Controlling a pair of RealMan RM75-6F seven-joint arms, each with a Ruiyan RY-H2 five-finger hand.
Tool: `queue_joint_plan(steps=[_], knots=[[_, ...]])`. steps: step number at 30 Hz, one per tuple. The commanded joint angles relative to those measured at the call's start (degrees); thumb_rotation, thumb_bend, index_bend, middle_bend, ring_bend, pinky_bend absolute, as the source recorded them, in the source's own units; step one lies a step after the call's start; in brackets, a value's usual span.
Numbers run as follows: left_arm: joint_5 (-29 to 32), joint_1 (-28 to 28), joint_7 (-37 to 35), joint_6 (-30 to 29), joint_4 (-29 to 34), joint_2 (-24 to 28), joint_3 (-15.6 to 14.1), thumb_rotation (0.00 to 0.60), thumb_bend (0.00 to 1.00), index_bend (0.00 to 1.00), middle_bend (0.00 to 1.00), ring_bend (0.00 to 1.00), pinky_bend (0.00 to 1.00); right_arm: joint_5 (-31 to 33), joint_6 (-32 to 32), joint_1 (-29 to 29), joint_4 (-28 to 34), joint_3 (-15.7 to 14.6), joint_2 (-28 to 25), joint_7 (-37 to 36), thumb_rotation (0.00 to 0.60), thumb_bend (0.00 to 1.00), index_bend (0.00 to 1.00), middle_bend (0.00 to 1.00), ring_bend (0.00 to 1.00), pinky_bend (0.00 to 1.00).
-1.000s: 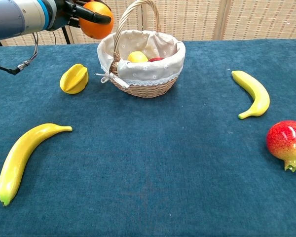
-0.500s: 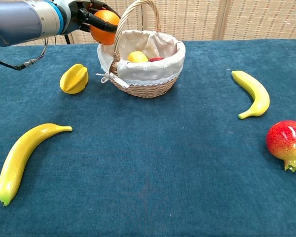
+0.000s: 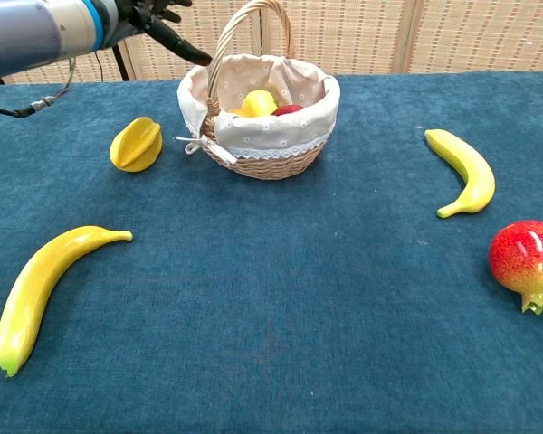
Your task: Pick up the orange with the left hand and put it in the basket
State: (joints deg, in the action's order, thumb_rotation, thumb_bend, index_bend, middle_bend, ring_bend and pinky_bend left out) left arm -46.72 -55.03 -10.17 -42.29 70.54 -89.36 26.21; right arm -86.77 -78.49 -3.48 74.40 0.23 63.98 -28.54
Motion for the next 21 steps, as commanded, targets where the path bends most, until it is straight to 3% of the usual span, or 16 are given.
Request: queue_joint_plan(steps=[1,7,11,15,21], knots=[[-5.2,3.7,4.1,-5.8,6.7,5.2,-3.0,0.600,0.00,0.00,0.00,0.00,0.00,0.2,0.1,-0.3,-0.1,0.4,0.4,1.3,0.600,0.00,0.10,0.00,0.00,0.00],[-10.2,11.8,11.8,-16.6,19.4,15.2,-8.0,0.600,0.00,0.00,0.00,0.00,0.00,0.2,0.5,-1.1,0.5,0.7,1.0,3.2,0.600,0.00,0.10,0.00,0.00,0.00],[-15.5,19.6,16.1,-24.2,27.0,23.5,-13.7,0.600,0.00,0.00,0.00,0.00,0.00,0.2,1.0,-1.6,1.0,0.9,1.2,4.1,0.600,0.00,0.10,0.00,0.00,0.00],[-18.9,25.0,14.8,-28.4,28.8,27.1,-17.1,0.600,0.00,0.00,0.00,0.00,0.00,0.3,1.3,-2.2,1.5,1.2,1.2,4.7,0.600,0.00,0.10,0.00,0.00,0.00],[-23.7,33.6,8.8,-34.3,26.0,29.2,-22.5,0.600,0.00,0.00,0.00,0.00,0.00,0.4,2.1,-3.2,2.7,1.7,1.1,6.1,0.600,0.00,0.10,0.00,0.00,0.00]])
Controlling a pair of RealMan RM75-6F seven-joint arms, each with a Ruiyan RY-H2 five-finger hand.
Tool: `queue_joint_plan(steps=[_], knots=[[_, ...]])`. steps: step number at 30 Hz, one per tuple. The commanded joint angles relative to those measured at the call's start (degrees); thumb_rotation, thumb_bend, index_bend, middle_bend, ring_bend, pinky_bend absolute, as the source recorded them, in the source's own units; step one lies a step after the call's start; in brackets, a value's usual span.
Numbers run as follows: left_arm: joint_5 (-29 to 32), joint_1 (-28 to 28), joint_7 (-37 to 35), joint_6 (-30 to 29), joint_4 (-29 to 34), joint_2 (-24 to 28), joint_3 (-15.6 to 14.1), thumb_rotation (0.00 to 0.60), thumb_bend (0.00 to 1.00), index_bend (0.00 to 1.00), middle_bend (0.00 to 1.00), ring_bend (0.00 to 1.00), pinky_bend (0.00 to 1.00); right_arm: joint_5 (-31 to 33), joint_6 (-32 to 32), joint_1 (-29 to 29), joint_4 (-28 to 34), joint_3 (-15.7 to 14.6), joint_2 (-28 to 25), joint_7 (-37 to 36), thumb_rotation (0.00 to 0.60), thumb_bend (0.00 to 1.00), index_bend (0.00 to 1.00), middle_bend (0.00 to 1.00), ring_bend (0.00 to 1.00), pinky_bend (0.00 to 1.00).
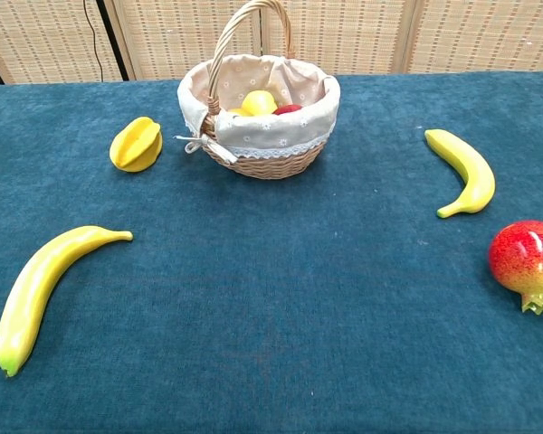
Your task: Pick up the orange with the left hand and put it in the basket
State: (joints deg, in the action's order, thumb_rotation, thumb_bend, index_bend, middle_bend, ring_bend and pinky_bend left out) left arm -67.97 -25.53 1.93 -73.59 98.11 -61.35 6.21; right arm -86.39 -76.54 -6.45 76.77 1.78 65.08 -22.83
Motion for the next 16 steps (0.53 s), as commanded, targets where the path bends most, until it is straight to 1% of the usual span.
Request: queue_joint_plan(steps=[1,2,4,8,11,16], knots=[[-3.4,5.9,-4.5,-4.2,-2.6,1.0,-3.6,0.600,0.00,0.00,0.00,0.00,0.00,0.1,0.2,-0.4,0.6,0.2,-0.1,0.9,0.600,0.00,0.10,0.00,0.00,0.00],[-4.3,8.4,-6.3,-5.9,-4.0,0.6,-5.2,0.600,0.00,0.00,0.00,0.00,0.00,0.1,0.3,-0.6,0.9,0.3,0.0,1.6,0.600,0.00,0.10,0.00,0.00,0.00],[-6.5,10.9,-8.2,-7.7,-6.2,-0.2,-6.9,0.600,0.00,0.00,0.00,0.00,0.00,0.3,0.3,-0.7,1.2,0.4,0.0,2.4,0.600,0.00,0.10,0.00,0.00,0.00],[-9.0,14.4,-8.9,-10.5,-10.0,-2.5,-8.7,0.600,0.00,0.00,0.00,0.00,0.00,0.5,-0.2,-0.5,1.8,0.5,-0.2,3.8,0.600,0.00,0.10,0.00,0.00,0.00],[-10.4,15.9,-9.9,-11.5,-11.8,-3.8,-9.1,0.600,0.00,0.00,0.00,0.00,0.00,0.4,-0.9,-0.3,2.4,0.5,-0.5,5.4,0.600,0.00,0.10,0.00,0.00,0.00],[-11.6,17.1,-12.1,-11.7,-14.5,-5.3,-8.7,0.600,0.00,0.00,0.00,0.00,0.00,0.2,-1.3,-0.2,3.8,0.3,-0.8,7.9,0.600,0.00,0.10,0.00,0.00,0.00]])
